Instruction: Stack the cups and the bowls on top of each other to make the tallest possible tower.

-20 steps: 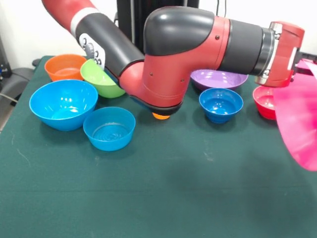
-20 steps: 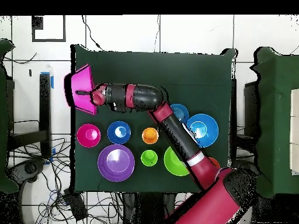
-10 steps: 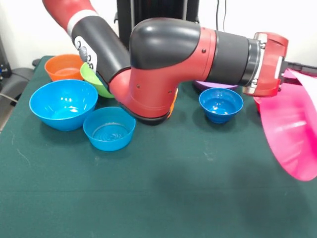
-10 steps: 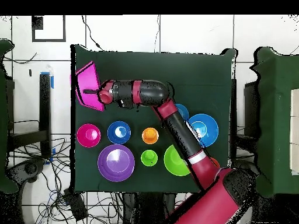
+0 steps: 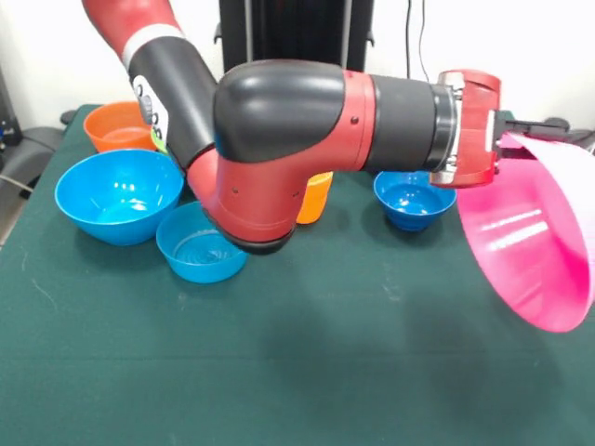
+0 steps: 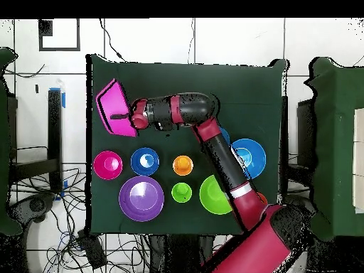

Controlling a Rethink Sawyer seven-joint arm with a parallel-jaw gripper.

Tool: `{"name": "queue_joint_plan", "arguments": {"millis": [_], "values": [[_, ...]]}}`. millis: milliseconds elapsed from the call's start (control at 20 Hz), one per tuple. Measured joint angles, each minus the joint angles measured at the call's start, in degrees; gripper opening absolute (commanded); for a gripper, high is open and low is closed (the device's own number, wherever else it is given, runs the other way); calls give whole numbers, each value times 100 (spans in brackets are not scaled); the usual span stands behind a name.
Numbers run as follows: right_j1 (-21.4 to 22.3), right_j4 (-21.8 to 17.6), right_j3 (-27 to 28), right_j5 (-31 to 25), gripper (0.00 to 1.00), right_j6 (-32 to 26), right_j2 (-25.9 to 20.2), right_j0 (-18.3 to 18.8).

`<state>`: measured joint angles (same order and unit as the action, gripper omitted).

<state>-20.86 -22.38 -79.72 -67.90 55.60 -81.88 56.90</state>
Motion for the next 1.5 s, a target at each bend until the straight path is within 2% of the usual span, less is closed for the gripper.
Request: {"name": "queue_joint_plan", "arguments": {"millis": [350, 1050, 1500], "values": [[-227, 120, 250, -403, 0, -92, 63, 2], [-594, 114, 414, -414, 0, -92, 226, 73], [-620, 116, 452, -416, 0, -104, 295, 83]]}}
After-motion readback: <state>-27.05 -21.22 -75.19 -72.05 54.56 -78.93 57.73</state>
